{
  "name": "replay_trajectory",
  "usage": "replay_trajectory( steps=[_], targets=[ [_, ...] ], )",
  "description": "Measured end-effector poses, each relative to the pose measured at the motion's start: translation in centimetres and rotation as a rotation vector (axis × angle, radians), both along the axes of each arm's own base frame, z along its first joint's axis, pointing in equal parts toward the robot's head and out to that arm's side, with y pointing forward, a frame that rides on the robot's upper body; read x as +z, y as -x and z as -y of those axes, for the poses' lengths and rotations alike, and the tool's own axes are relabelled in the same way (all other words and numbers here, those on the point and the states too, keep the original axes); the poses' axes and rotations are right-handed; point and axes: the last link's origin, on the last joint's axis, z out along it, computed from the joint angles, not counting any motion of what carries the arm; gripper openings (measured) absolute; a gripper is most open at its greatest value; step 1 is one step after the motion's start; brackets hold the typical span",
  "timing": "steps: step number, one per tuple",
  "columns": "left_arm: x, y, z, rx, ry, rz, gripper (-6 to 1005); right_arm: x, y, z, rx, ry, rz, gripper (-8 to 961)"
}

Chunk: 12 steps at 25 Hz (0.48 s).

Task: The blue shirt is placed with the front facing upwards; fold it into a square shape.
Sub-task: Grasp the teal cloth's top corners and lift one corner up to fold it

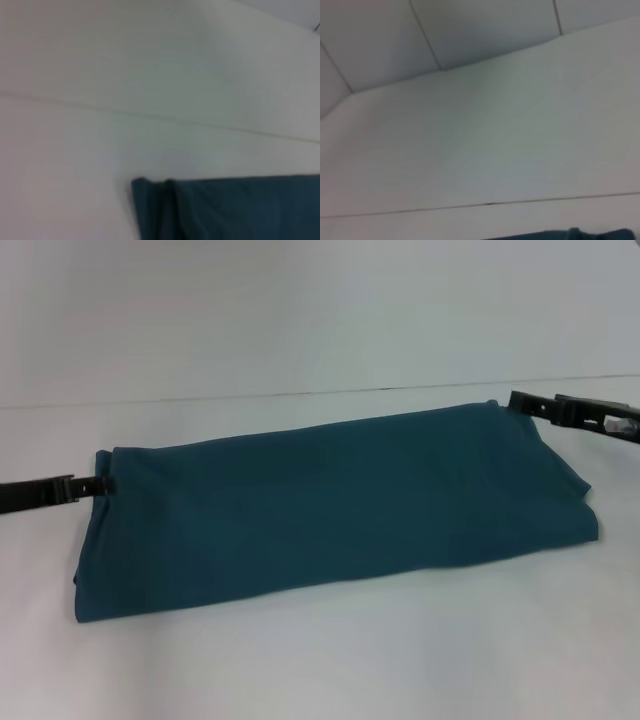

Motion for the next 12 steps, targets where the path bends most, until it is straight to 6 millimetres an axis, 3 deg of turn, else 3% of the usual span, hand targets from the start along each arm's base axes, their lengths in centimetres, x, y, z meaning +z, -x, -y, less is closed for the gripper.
replay_trajectory(
  steps=[2, 12],
  targets=[
    [-0.2, 0.2, 0.0, 0.021, 0.020, -0.025, 704, 0.0, -0.4, 0.7, 0.002, 0.002, -0.026, 822],
    [-1.3, 0.4, 0.2, 0.034, 0.060, -0.085, 717, -0.7, -0.7, 1.4, 0.006, 0.033, -0.037, 827]
  ],
)
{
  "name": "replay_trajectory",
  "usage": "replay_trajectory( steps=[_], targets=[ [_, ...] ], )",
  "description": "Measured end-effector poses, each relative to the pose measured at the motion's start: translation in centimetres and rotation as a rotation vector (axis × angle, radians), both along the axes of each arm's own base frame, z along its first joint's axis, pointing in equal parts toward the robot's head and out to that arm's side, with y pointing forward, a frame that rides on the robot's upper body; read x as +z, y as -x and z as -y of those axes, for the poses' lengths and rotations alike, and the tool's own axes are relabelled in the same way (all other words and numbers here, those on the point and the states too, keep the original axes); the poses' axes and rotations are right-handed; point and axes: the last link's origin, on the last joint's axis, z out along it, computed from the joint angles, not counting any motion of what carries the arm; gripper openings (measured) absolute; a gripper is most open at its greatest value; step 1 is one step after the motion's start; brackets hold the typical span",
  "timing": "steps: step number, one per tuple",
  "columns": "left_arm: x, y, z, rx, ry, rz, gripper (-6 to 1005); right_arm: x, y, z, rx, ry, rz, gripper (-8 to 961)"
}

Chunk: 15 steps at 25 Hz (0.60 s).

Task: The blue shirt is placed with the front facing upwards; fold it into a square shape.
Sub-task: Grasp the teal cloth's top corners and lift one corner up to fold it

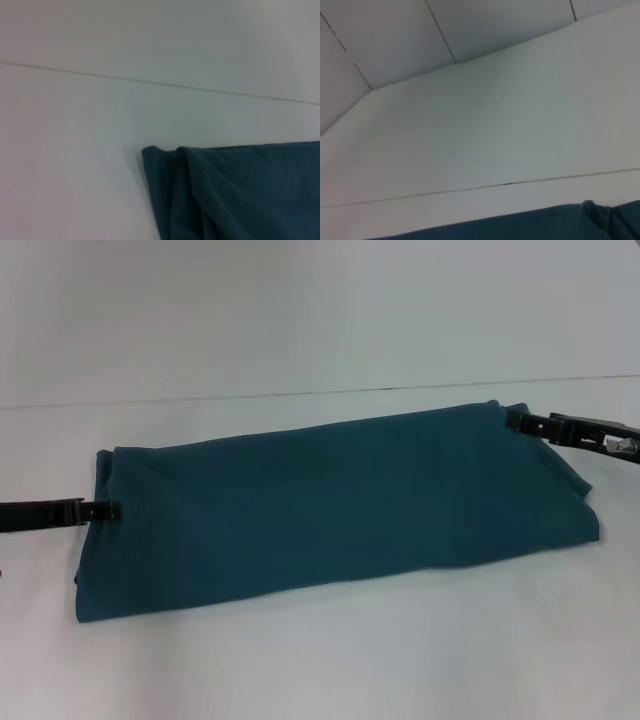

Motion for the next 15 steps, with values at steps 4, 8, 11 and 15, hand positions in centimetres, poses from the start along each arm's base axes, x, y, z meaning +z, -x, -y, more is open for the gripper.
replay_trajectory(
  steps=[4, 8, 11, 15],
  targets=[
    [-0.3, 0.2, 0.2, 0.007, 0.007, -0.005, 716, -0.2, 0.1, 0.0, 0.003, 0.006, 0.001, 827],
    [-0.6, 0.4, 0.2, 0.014, 0.011, -0.005, 716, -0.3, 0.1, 0.1, 0.005, 0.010, 0.002, 826],
    [-0.9, 0.3, 0.0, 0.015, 0.017, -0.011, 715, -0.4, 0.2, 0.1, 0.006, 0.015, 0.002, 825],
    [-1.5, 0.2, -0.2, 0.018, 0.028, -0.016, 715, -0.5, 0.2, 0.1, 0.006, 0.019, 0.001, 824]
  ],
)
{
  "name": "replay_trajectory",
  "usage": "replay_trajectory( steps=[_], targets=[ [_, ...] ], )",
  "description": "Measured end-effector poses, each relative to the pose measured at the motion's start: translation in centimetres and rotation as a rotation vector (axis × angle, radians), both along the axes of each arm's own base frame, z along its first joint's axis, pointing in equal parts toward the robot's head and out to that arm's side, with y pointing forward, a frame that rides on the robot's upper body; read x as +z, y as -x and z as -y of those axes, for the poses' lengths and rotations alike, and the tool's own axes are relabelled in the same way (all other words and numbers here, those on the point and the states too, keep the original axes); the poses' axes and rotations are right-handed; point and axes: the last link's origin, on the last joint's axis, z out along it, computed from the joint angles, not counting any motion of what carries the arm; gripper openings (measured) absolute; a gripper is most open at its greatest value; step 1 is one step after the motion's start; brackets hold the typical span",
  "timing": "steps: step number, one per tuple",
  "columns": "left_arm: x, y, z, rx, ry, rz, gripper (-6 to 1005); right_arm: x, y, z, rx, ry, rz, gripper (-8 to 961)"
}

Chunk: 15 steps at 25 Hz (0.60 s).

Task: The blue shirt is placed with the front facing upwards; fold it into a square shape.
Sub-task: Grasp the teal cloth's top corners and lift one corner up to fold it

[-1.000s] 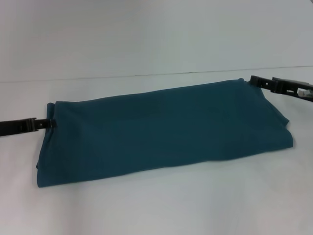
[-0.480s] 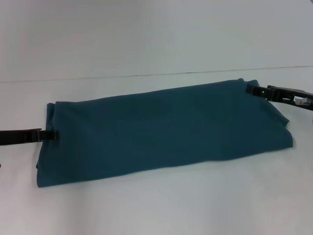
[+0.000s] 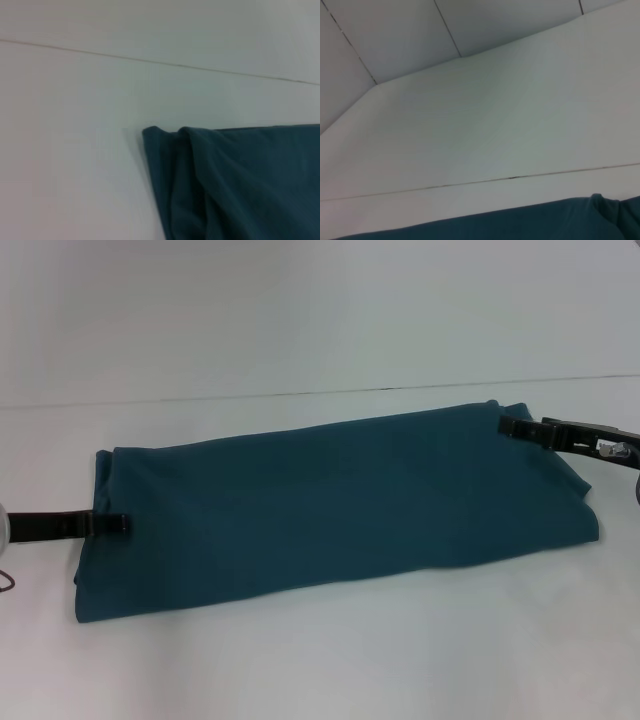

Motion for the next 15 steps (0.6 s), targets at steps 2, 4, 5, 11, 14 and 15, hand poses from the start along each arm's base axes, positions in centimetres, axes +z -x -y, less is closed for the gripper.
replay_trajectory(
  steps=[2, 4, 5, 11, 14, 15],
  targets=[
    [-0.1, 0.0, 0.0, 0.000, 0.003, -0.003, 715, 0.0, 0.0, 0.0, -0.001, 0.002, 0.000, 824],
    [-0.3, 0.0, -0.1, 0.000, 0.003, -0.007, 716, -0.1, 0.0, 0.0, -0.001, 0.003, 0.001, 824],
    [-0.3, 0.1, -0.1, 0.001, 0.002, -0.009, 716, -0.1, -0.1, 0.1, -0.002, 0.005, 0.002, 824],
    [-1.1, 0.0, -0.2, -0.025, 0.015, -0.051, 661, -0.4, -0.1, 0.1, -0.003, 0.019, 0.011, 823],
    [-1.3, 0.1, -0.3, -0.028, 0.008, -0.063, 590, -0.6, 0.0, 0.1, -0.001, 0.031, 0.018, 823],
    [-1.4, 0.1, -0.3, -0.028, 0.006, -0.066, 559, -0.7, 0.0, 0.1, -0.001, 0.033, 0.020, 823]
  ],
)
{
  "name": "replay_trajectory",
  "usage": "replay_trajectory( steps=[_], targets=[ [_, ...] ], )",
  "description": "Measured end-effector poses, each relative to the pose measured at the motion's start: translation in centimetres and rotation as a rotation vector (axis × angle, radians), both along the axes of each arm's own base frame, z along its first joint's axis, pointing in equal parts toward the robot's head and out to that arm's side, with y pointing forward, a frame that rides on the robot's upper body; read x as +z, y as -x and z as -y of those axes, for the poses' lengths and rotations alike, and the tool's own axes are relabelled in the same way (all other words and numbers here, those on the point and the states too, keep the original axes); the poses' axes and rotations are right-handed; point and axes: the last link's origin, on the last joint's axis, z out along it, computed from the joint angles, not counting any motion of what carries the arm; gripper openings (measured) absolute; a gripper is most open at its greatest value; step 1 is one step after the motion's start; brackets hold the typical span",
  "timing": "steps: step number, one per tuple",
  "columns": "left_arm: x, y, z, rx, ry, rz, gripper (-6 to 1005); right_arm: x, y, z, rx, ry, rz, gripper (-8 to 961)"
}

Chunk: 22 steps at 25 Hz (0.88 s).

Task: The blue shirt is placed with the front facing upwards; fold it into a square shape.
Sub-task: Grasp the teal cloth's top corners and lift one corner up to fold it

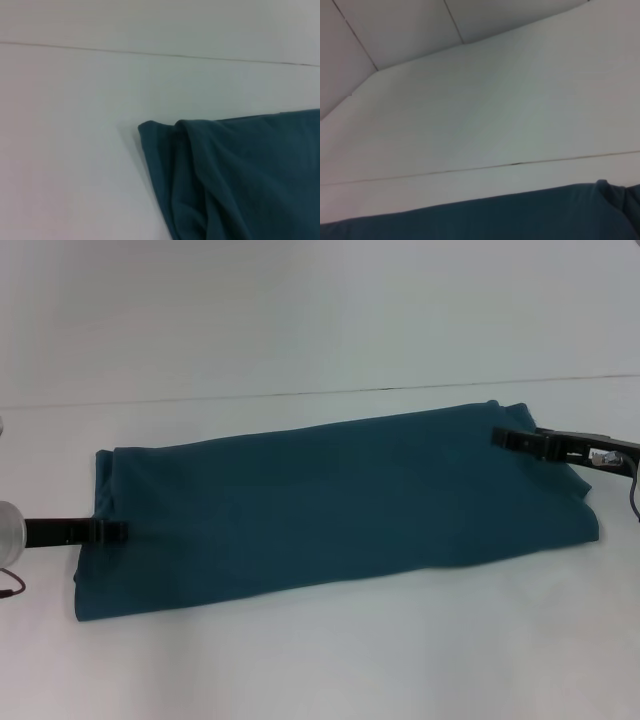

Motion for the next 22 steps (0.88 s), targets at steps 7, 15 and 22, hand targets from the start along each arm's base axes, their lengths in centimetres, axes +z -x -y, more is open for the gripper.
replay_trajectory(
  steps=[7, 15, 22],
  targets=[
    [-0.1, -0.4, 0.0, -0.008, 0.008, 0.011, 291, -0.1, 0.0, 0.0, -0.001, 0.003, -0.001, 820],
    [0.5, -2.0, -0.2, -0.059, 0.004, 0.030, 66, 0.0, -0.2, 0.1, -0.012, 0.002, -0.008, 813],
    [0.9, -2.9, -0.1, -0.085, 0.011, 0.063, 65, 0.0, -0.2, 0.3, -0.008, -0.001, -0.016, 809]
  ],
)
